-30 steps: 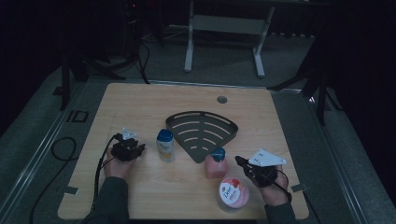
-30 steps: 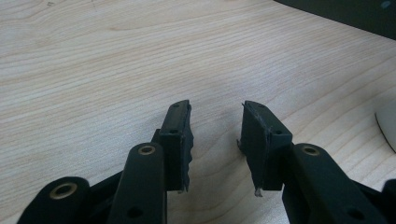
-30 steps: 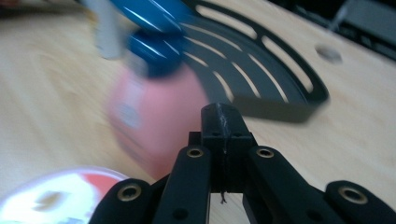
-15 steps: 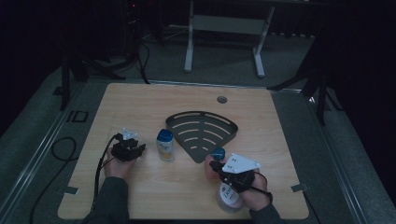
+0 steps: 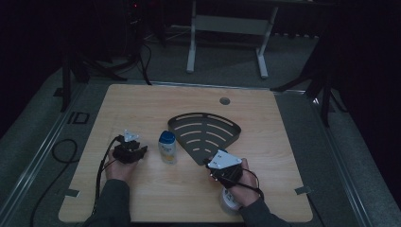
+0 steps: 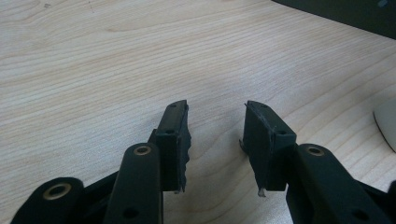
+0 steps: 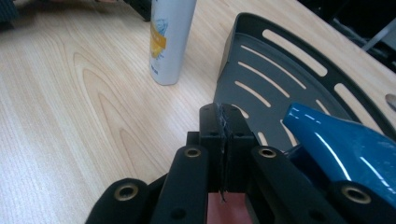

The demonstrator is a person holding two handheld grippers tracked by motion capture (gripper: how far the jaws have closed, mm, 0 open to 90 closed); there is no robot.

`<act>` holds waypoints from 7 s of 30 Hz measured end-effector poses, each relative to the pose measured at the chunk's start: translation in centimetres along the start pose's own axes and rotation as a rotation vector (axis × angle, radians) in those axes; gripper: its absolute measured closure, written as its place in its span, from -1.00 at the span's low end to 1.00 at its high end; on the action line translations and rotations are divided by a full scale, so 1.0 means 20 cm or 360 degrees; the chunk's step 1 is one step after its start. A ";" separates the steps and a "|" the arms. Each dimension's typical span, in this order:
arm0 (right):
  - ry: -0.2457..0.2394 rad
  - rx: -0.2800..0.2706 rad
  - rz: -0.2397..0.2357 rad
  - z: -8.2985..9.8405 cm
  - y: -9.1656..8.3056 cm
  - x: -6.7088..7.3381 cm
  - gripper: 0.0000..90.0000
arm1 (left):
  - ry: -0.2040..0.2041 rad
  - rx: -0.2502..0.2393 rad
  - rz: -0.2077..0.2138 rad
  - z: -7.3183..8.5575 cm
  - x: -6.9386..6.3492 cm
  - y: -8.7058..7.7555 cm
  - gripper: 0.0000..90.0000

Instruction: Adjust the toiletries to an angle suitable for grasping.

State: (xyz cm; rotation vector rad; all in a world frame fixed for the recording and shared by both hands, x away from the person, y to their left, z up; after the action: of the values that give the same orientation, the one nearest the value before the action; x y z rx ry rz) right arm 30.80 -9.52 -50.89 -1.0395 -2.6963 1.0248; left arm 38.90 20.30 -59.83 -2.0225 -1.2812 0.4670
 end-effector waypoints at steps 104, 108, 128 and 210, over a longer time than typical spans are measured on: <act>0.0267 0.0251 0.0177 0.27 0.03 -0.53 1.00 | 0.0007 0.0002 0.0010 0.00 0.00 0.00 0.30; 0.0281 0.0251 0.0179 0.27 0.05 -0.57 1.00 | 0.0014 0.0002 0.0015 0.00 -0.01 0.00 0.32; 0.0248 0.0164 0.0144 0.30 -0.05 -0.51 0.86 | 0.0063 -0.0133 0.0270 -0.07 -0.16 -0.03 0.99; -0.0023 0.0270 -0.0295 -0.18 0.25 -0.16 1.00 | 0.0436 -0.0146 0.0583 -0.16 -0.58 0.06 0.99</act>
State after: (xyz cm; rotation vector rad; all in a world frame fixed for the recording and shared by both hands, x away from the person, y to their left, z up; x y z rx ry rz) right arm 37.18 -6.80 -50.57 -0.7413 -2.6012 1.2023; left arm 36.38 8.51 -59.13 -2.3158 -0.7836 0.2853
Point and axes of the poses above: each handheld gripper's, and its own axes: y roughly forward along the jaws, z roughly out of its underside, x roughly to its left, the point moved 6 cm from there along y, roughly forward along the jaws, and after that the axes turned 6 degrees about y, right-handed, at the moved point
